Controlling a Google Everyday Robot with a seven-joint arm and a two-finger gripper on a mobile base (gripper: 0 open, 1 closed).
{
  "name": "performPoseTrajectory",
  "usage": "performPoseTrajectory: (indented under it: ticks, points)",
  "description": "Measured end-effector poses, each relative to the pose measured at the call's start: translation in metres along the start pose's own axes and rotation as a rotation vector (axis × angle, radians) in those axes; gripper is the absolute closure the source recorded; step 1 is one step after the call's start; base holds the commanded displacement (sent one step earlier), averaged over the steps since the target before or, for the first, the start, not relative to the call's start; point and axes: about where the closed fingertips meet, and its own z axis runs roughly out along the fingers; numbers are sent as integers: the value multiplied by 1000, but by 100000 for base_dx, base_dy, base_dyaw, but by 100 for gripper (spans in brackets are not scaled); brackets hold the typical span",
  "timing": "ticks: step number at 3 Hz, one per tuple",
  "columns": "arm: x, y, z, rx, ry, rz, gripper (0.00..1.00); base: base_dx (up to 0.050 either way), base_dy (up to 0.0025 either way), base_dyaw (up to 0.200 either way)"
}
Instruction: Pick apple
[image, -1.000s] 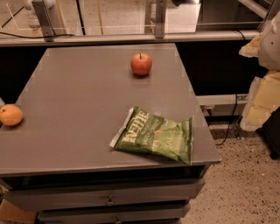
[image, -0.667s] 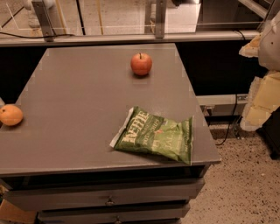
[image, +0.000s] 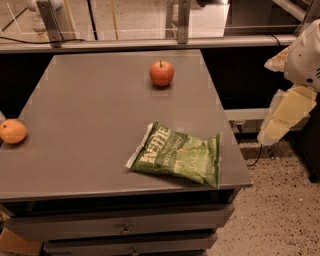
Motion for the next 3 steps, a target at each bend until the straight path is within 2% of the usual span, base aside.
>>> performPoseTrajectory:
  ticks: [1,3]
  points:
    - [-12,-21,27,17,-89,28,0,0,0,0]
    - [-61,-74,86,113,-269,19,0,0,0,0]
